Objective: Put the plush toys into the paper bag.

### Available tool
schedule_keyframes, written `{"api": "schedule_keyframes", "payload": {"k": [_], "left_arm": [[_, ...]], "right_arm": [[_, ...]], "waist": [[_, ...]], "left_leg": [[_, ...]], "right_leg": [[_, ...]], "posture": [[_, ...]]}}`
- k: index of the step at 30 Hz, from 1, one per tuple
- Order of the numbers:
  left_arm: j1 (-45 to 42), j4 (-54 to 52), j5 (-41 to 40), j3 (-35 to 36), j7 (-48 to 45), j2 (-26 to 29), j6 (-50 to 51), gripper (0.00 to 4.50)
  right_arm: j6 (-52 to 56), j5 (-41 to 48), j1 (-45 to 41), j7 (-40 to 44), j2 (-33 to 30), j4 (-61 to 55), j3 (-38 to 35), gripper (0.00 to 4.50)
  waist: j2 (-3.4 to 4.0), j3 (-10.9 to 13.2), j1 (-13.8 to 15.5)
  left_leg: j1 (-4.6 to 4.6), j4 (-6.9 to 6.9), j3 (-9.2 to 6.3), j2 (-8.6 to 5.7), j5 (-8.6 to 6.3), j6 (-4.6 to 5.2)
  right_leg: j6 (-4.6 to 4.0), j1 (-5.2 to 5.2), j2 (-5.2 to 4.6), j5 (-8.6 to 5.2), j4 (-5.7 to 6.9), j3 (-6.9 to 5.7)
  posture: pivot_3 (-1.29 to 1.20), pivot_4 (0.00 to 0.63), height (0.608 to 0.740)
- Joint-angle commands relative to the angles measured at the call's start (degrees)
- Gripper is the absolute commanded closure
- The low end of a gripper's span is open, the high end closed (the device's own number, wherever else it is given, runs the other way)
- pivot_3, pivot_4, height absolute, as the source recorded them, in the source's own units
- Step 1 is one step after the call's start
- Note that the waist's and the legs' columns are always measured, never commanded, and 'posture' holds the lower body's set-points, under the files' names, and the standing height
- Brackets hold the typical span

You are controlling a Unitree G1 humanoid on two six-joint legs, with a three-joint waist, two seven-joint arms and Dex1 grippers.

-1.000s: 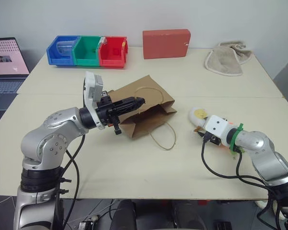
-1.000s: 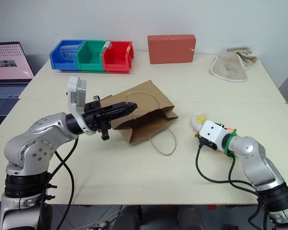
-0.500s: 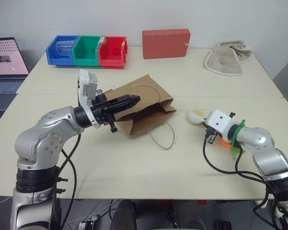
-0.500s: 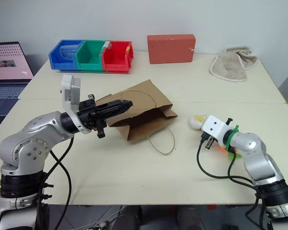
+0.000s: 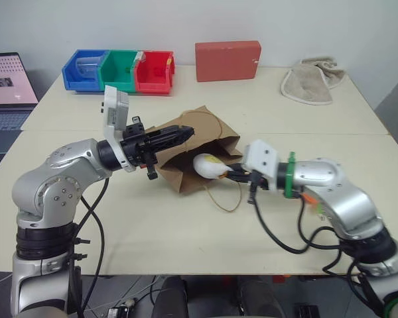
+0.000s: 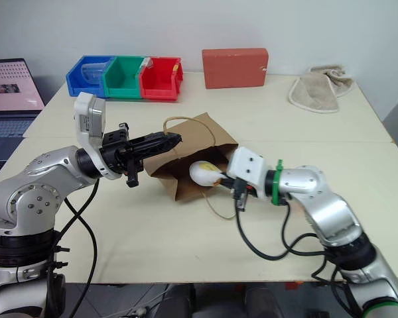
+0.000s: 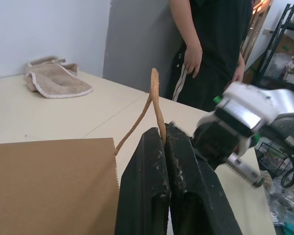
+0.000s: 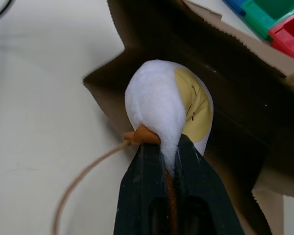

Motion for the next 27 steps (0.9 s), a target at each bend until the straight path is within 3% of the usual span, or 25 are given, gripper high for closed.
{"api": "schedule_keyframes", "payload": {"k": [1,5,8,9,19,27], "left_arm": [[-1.04,-1.82,-1.59,0.44,-0.06,-0.16,-0.1,4.5],[-0.66,-2.8,-1.92,0.25,0.65,-1.03,0.2,4.5],[-0.47,-3.07,-2.11,0.12,1.21,-1.57,0.19,4.5],[-0.45,-3.08,-2.17,0.08,1.46,-1.77,0.14,4.5],[-0.89,-1.76,-2.12,0.17,2.92,-3.18,-0.23,4.5],[-1.55,-0.3,-0.9,-0.46,3.01,-4.27,-1.04,4.5]], "right_arm": [[-2.94,-5.47,-5.33,-4.2,5.7,6.43,4.25,4.45],[-3.0,-8.32,-8.84,-9.59,13.34,12.8,4.19,4.45],[-2.91,-9.03,-9.26,-10.62,15.47,13.92,3.59,4.45],[-2.87,-9.19,-9.14,-10.36,15.59,13.84,3.69,3.94],[-0.22,-8.84,-6.84,-9.55,13.25,8.77,1.97,0.64],[8.62,-0.45,-2.58,-2.08,4.55,-7.53,-5.33,0.64]], "waist": [[0.0,0.0,-0.03],[0.0,0.0,0.01],[0.0,0.0,0.09],[0.0,0.0,0.17],[0.0,0.0,0.0],[0.0,0.0,0.07]], "left_leg": [[0.01,-0.01,0.0,0.01,0.0,0.0],[-0.02,-0.08,-0.02,0.02,0.0,-0.01],[-0.07,-0.09,-0.07,0.02,0.0,-0.01],[-0.08,-0.09,-0.08,0.02,0.0,-0.01],[-0.03,-0.07,-0.08,0.01,0.0,-0.01],[-0.05,-0.06,-0.09,0.0,0.0,-0.01]], "right_leg": [[-0.01,-0.01,0.0,0.01,0.01,-0.01],[-0.03,-0.17,0.01,0.0,0.26,-0.04],[-0.06,-0.22,0.0,-0.01,0.31,-0.1],[-0.05,-0.21,0.0,-0.01,0.31,-0.1],[-0.05,-0.21,0.0,-0.01,0.4,-0.11],[-0.05,-0.19,-0.01,-0.01,0.37,-0.11]], "posture": [[0.0,0.15,0.74],[0.0,0.15,0.74],[0.0,0.15,0.74],[0.0,0.15,0.74],[0.0,0.15,0.74],[0.0,0.15,0.74]]}}
